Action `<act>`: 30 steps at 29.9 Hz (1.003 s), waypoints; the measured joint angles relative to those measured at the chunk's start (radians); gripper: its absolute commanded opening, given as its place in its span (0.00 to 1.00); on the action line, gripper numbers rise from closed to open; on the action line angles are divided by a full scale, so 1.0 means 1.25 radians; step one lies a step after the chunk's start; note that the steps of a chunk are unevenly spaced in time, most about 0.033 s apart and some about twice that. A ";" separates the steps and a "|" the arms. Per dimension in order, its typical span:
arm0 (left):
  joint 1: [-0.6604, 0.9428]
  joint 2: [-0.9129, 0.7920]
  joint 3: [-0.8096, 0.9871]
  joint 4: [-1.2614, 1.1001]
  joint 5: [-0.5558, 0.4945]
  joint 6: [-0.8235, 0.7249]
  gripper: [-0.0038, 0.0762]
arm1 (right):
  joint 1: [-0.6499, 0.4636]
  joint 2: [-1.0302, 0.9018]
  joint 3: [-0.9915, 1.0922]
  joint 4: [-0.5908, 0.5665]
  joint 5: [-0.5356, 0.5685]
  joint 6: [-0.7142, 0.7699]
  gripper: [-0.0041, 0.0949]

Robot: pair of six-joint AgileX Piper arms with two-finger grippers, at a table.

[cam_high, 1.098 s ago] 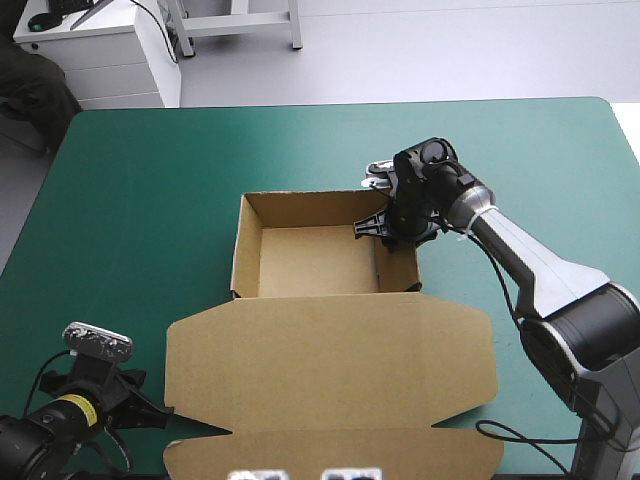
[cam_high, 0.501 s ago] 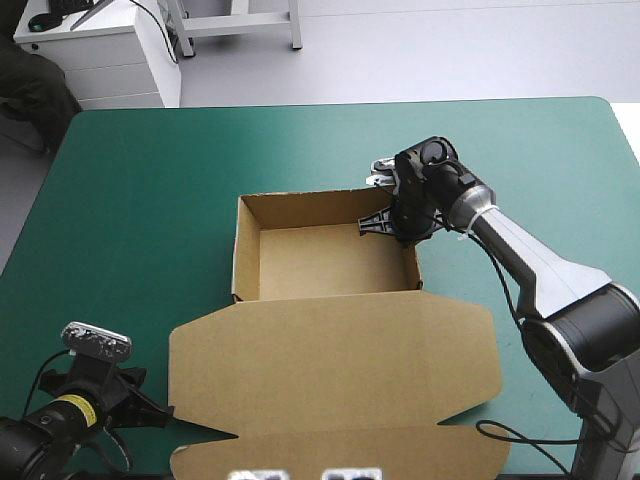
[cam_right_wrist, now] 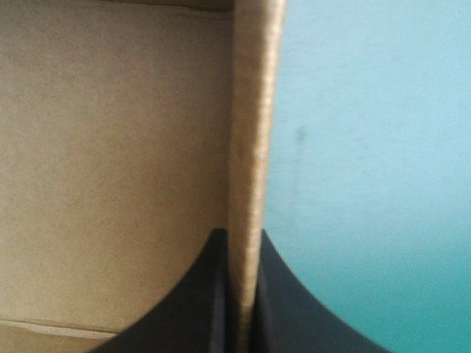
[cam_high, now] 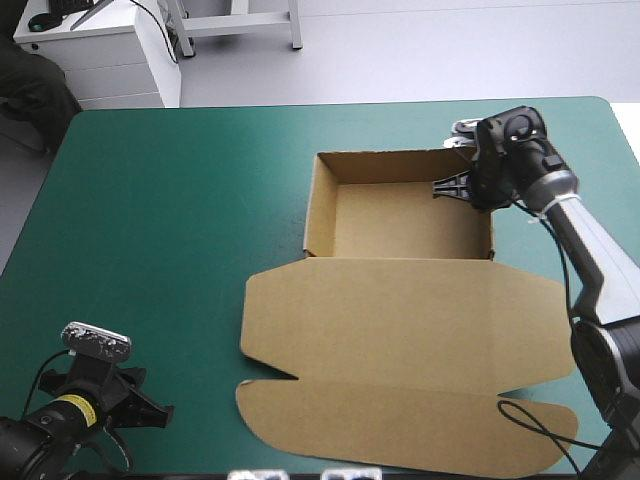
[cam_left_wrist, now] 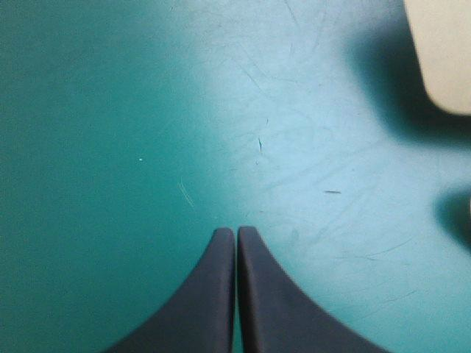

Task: Fold the box

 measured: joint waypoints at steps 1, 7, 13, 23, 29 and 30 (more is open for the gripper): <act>0.000 0.000 0.000 0.000 0.000 0.000 0.04 | -0.021 -0.008 0.000 -0.002 0.001 -0.008 0.02; 0.000 0.000 0.000 0.000 0.000 0.000 0.04 | -0.189 -0.043 0.005 -0.008 0.001 -0.067 0.02; 0.000 -0.001 0.000 0.000 0.000 0.000 0.04 | -0.383 -0.051 0.028 -0.009 0.000 -0.113 0.02; 0.000 -0.001 0.001 0.000 0.000 0.000 0.04 | -0.581 -0.024 0.047 0.000 -0.022 -0.129 0.02; 0.000 -0.001 0.001 0.000 0.000 0.000 0.04 | -0.590 0.017 0.048 0.019 -0.030 -0.132 0.11; 0.000 -0.001 0.001 0.000 0.000 0.000 0.04 | -0.590 0.026 0.048 0.027 -0.030 -0.137 0.14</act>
